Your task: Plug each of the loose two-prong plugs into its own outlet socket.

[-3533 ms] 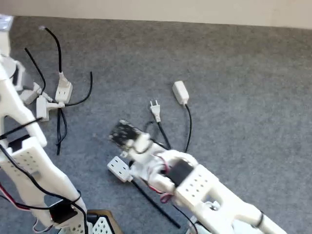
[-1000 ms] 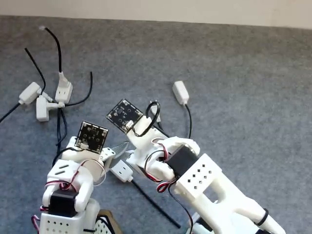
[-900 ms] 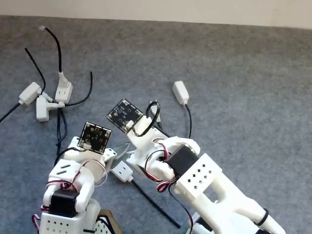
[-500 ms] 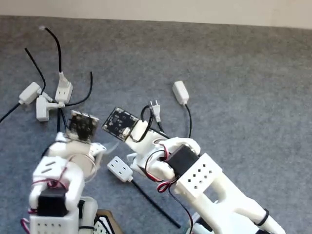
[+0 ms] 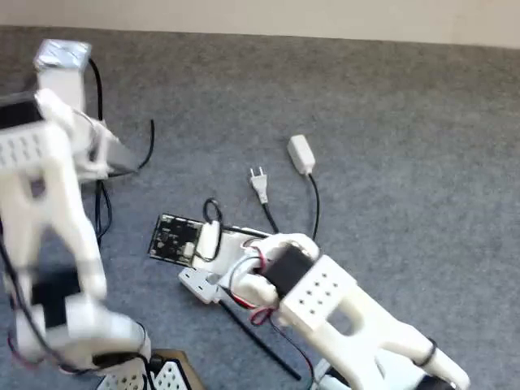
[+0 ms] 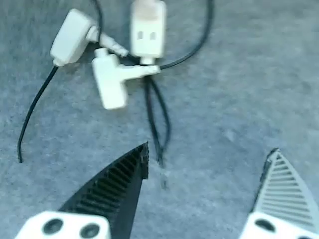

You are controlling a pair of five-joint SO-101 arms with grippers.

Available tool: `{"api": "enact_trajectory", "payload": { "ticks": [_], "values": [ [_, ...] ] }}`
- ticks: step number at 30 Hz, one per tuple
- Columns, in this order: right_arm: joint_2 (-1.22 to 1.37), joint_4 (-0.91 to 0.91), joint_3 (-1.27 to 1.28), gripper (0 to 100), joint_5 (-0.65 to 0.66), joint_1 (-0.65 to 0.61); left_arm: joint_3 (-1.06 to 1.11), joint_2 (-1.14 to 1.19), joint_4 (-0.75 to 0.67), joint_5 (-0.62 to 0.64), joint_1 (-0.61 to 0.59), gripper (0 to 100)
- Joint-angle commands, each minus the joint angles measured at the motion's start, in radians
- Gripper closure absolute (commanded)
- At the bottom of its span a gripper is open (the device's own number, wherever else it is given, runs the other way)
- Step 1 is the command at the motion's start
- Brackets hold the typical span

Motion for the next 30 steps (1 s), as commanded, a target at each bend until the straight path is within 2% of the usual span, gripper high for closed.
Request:
{"api": "enact_trajectory", "payload": {
  "ticks": [1,5,10,17,27,30],
  "values": [
    [0.133,-0.042,-0.110,99.2,0.020,0.004,-0.619,0.404,0.132,0.006,-0.116,65],
    [0.263,-0.012,-0.248,99.2,0.064,0.012,-0.812,0.605,0.133,-0.038,-0.194,65],
    [0.415,0.171,-0.437,99.2,-0.029,-0.045,-0.877,0.702,0.130,-0.089,-0.269,65],
    [0.550,0.371,-0.621,99.2,-0.028,-0.082,-0.964,0.777,0.130,-0.095,-0.280,64],
    [0.559,0.262,-0.624,99.2,-0.026,-0.082,-0.970,0.806,0.130,-0.095,-0.280,64],
    [0.555,0.225,-0.573,99.2,0.032,-0.087,-0.972,0.805,0.130,-0.095,-0.291,64]
  ]
}}
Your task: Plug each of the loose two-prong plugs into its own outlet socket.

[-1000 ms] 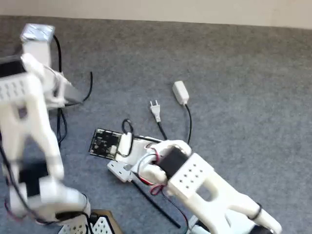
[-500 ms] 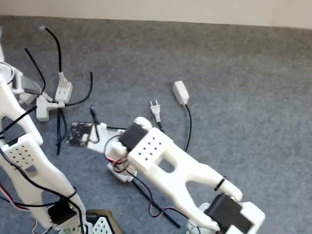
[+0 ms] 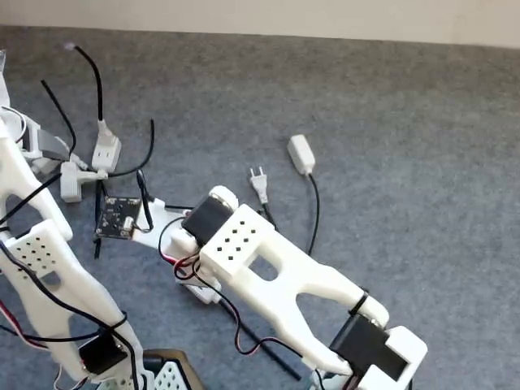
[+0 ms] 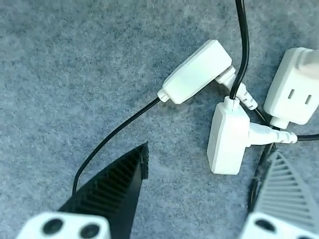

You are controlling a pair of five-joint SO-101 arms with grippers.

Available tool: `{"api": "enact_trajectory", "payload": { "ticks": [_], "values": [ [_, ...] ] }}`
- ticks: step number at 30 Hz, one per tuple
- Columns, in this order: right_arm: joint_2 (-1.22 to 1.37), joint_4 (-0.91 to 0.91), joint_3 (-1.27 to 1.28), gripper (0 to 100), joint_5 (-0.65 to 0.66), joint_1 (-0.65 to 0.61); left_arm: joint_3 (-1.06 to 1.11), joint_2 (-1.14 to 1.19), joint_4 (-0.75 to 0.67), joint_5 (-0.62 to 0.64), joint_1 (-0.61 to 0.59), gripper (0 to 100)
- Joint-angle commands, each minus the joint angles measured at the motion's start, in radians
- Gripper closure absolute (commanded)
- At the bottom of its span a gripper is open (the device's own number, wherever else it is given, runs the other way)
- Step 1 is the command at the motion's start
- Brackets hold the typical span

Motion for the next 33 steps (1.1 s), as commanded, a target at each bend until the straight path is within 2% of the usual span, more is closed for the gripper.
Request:
{"api": "enact_trajectory", "payload": {
  "ticks": [1,7,20,33],
  "values": [
    [-0.013,-0.074,0.039,99.2,0.060,-0.013,-0.041,-0.016,0.008,-0.009,-0.016,64],
    [-0.016,-0.134,0.163,99.2,0.087,-0.010,-0.041,-0.013,0.008,-0.041,-0.031,64],
    [-0.010,-0.097,0.162,99.2,0.152,-0.010,-0.035,-0.012,0.008,-0.041,-0.028,64],
    [-0.010,-0.031,0.125,99.2,0.153,-0.007,-0.033,-0.012,0.008,-0.040,-0.027,64]
  ]
}}
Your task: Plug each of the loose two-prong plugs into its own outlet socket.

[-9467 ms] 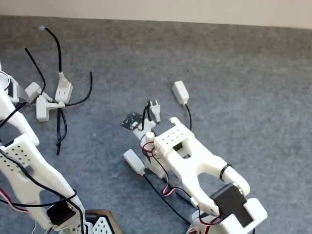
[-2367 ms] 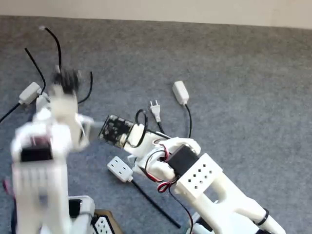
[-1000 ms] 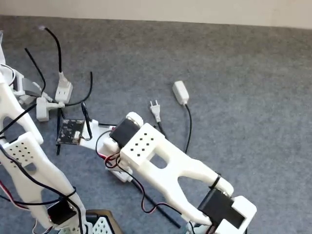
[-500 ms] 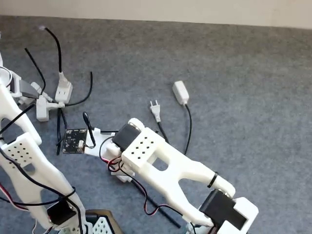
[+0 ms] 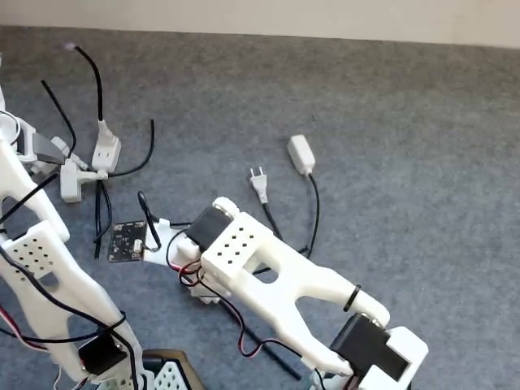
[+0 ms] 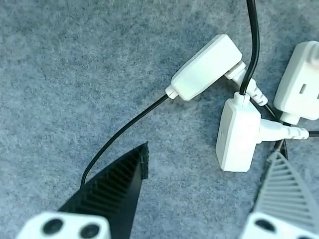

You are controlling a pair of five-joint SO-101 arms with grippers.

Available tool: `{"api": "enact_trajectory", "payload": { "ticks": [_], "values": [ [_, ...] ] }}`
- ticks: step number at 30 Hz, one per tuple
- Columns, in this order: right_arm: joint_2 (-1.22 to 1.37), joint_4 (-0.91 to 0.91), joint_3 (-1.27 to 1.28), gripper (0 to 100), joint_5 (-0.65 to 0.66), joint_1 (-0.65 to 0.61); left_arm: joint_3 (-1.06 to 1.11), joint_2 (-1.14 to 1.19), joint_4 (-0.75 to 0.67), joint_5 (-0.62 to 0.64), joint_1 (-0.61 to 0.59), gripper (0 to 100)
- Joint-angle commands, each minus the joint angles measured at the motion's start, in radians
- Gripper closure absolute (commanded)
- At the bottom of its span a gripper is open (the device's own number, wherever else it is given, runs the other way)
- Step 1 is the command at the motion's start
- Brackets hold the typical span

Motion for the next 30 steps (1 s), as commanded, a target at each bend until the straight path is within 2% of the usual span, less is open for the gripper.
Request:
{"api": "enact_trajectory", "payload": {
  "ticks": [1,6,18,23,30],
  "values": [
    [-0.008,0.053,-0.058,99.2,0.014,-0.004,-0.033,-0.012,0.008,-0.003,-0.005,64],
    [-0.007,0.125,-0.154,99.2,0.014,0.028,-0.033,-0.012,0.009,-0.002,-0.005,64],
    [-0.013,0.113,-0.127,99.3,0.003,0.085,-0.033,-0.012,0.012,0.000,-0.002,64],
    [-0.151,-0.162,0.007,99.2,-0.140,0.145,-0.041,-0.018,0.014,-0.003,-0.001,64],
    [-0.449,-0.628,0.506,99.2,-0.287,0.171,0.038,-0.124,0.017,-0.044,0.048,64]
  ]
}}
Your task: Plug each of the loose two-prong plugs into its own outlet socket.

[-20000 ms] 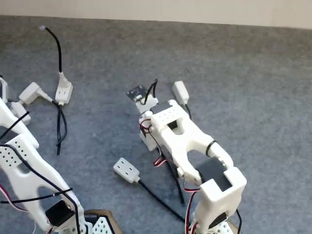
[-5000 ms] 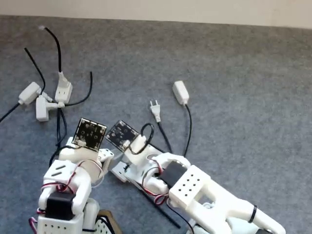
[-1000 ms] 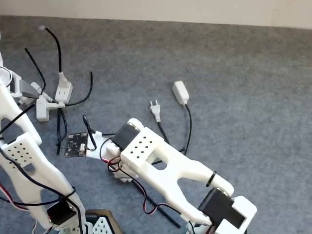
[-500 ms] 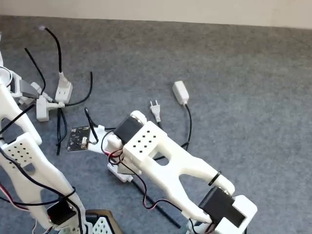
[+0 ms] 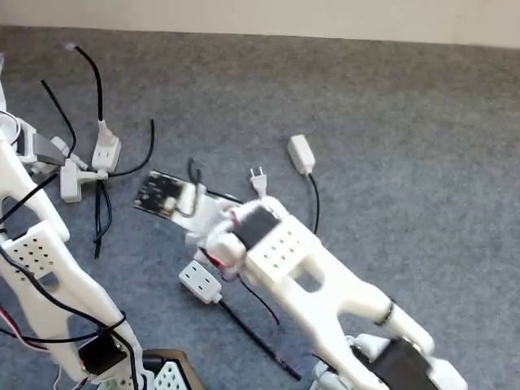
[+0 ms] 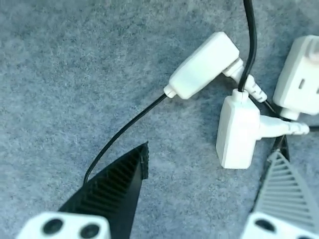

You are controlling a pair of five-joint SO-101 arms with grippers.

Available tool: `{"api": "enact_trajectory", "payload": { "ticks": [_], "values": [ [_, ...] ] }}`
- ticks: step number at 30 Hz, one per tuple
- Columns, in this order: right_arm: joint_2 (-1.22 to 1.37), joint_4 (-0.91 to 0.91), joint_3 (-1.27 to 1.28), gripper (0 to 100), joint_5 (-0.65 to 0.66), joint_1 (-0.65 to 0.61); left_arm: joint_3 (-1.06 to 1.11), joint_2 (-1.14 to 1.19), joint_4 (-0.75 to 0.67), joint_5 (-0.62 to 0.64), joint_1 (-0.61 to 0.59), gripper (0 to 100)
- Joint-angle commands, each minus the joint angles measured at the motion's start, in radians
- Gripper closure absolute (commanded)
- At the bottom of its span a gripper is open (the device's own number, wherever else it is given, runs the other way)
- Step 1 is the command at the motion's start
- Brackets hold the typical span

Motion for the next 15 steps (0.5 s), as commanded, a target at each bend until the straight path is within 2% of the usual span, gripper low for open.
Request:
{"api": "enact_trajectory", "payload": {
  "ticks": [1,8,15],
  "values": [
    [-0.203,-0.285,0.289,99.2,-0.094,0.045,0.073,-0.159,0.012,-0.014,0.059,64],
    [-0.191,-0.306,0.366,99.2,-0.103,0.226,0.507,-0.469,-0.009,-0.014,0.200,64],
    [-0.090,-0.283,0.460,98.4,-0.095,0.166,0.826,-0.584,-0.166,0.020,0.236,64]
  ]
}}
